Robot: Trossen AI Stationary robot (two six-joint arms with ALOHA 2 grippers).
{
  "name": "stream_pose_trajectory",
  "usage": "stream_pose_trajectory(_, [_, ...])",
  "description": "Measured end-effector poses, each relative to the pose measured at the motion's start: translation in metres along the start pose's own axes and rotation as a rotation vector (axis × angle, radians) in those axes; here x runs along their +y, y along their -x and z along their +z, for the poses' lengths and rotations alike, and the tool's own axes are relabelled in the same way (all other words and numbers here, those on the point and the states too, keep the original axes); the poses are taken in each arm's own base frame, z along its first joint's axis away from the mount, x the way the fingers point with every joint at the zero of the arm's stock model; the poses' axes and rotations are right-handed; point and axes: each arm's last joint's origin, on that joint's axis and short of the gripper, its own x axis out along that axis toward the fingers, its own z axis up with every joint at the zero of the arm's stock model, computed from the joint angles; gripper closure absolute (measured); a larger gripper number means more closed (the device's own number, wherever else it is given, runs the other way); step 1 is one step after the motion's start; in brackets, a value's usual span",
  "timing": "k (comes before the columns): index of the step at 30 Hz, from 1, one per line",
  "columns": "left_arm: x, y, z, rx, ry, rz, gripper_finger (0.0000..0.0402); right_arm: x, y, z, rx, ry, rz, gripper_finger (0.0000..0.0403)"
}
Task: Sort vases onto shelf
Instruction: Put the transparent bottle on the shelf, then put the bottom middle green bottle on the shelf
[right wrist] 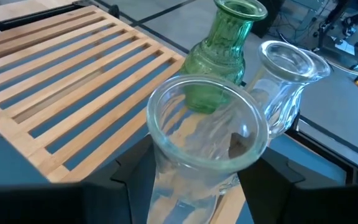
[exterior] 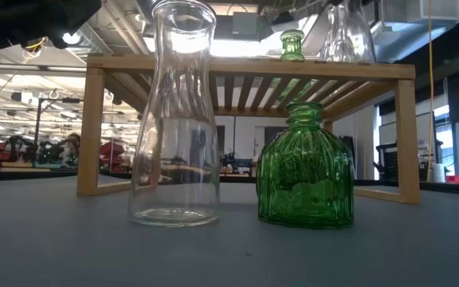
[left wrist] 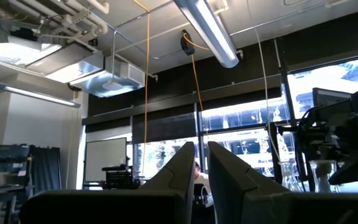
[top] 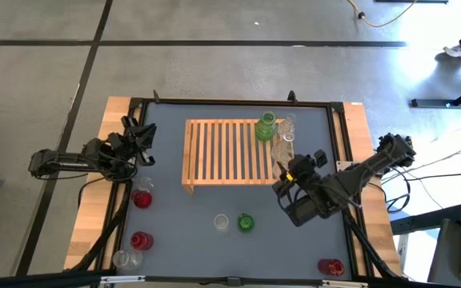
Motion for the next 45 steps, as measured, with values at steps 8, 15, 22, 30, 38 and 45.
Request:
stream_pose_trajectory(8, [0.0,0.0,0.0,0.0,0.0,0.0,0.0365,0.0,0.0,0.0,0.016,-0.003,0.004,0.0205])
stream_pose_trajectory(15, [0.0,0.0,0.0,0.0,0.0,0.0,0.0365,0.001,0.0,-0.003,0.1,-0.003,0.018,0.0159])
stream_pose_trajectory(22, [0.0,0.0,0.0,0.0,0.0,0.0,0.0365,-0.001,0.002,0.001,0.069,0.015,0.015,0.0102])
stream_pose_trajectory(30, [0.0,0.0,0.0,0.0,0.0,0.0,0.0365,-0.005,0.018,0.027,0.057,0.002,0.073,0.0105])
stream_pose_trajectory(38, [0.0,0.0,0.0,0.001,0.0,0.001,0.0365,-0.01,0.029,0.043,0.037,0.084,0.122,0.0109])
stream_pose_trajectory(45, [0.0,0.0,0.0,0.001,0.027,0.001,0.0365,-0.018,0.048,0.063,0.005,0.117,0.197,0.0109])
